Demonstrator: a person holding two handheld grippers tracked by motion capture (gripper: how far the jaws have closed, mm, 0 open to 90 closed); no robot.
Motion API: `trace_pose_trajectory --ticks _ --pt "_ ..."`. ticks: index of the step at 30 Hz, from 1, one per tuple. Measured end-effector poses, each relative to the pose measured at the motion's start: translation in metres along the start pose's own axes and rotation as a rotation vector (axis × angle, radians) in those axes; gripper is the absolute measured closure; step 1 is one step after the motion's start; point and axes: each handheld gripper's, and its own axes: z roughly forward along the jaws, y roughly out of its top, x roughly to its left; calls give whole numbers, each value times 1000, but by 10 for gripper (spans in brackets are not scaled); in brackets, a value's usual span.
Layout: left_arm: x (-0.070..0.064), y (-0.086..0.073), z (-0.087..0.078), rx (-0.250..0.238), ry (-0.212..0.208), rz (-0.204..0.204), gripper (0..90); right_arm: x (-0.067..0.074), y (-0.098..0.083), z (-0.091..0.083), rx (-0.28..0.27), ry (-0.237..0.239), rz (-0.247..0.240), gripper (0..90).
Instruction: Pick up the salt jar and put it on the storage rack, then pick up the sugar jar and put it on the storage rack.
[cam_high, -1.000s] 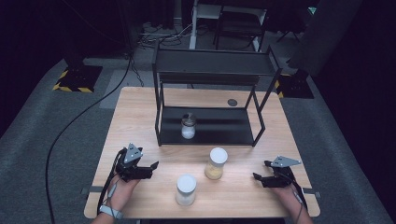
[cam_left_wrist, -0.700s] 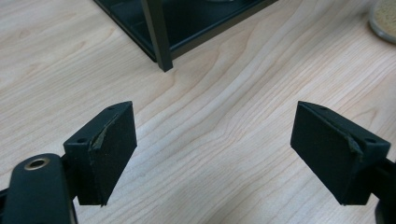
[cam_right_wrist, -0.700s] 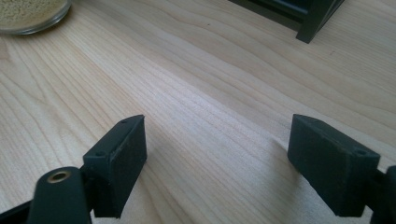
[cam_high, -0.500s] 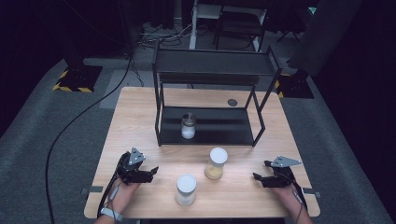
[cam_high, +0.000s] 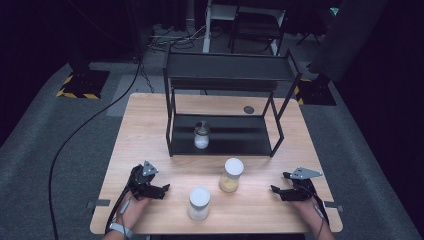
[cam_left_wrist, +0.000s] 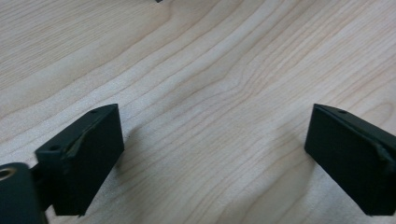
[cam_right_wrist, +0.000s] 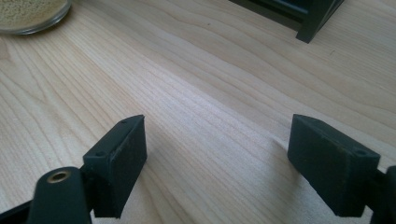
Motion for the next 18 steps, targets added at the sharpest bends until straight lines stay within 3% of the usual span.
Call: trace_pose_trajectory --ticks 5,18 --pt "5 -3 1 -14 -10 14 3 0 0 0 0 0 -1 195" --pt "3 -3 0 -15 -5 2 5 0 0 0 2 1 0 191"
